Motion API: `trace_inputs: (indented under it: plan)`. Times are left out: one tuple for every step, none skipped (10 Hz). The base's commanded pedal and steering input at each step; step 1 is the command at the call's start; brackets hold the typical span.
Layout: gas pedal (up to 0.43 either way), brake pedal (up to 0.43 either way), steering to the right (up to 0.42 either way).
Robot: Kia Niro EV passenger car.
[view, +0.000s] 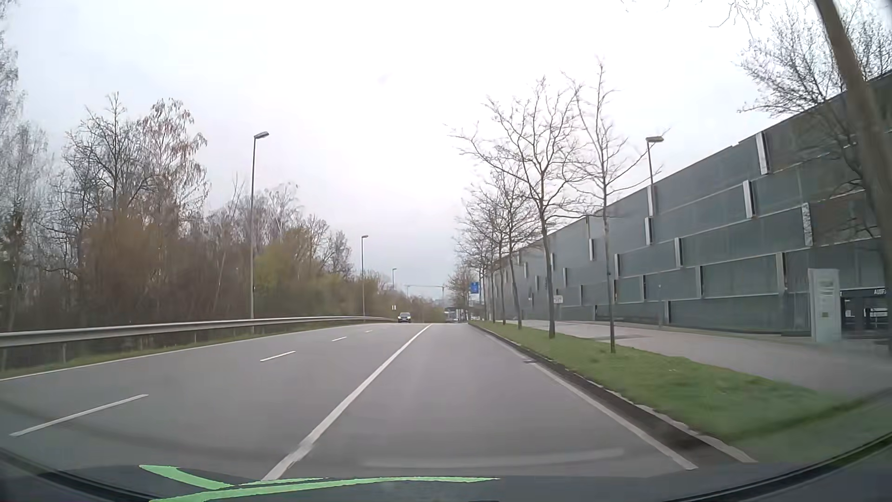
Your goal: Follow the waypoints while adhering to traffic rules and regulations
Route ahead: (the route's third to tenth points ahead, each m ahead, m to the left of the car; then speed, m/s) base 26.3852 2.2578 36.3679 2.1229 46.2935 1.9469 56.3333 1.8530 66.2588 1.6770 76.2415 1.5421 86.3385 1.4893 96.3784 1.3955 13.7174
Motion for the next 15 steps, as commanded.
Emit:
trace_inputs:
  plan:
    - [0.177, 0.0, -0.001]
    - [0.098, 0.0, -0.001]
    - [0.008, 0.0, -0.001]
    - [0.0, 0.0, 0.0]
    - [0.0, 0.0, 0.0]
    - [0.0, 0.0, 0.003]
    - [0.0, 0.0, 0.004]
    - [0.0, 0.0, 0.004]
    - [0.0, 0.0, 0.004]
    - [0.0, 0.0, 0.003]
    - [0.0, 0.0, 0.002]
    - [0.0, 0.0, 0.0]
    - [0.0, 0.0, 0.0]
    - [0.0, 0.0, -0.001]
    - [0.0, 0.0, -0.002]
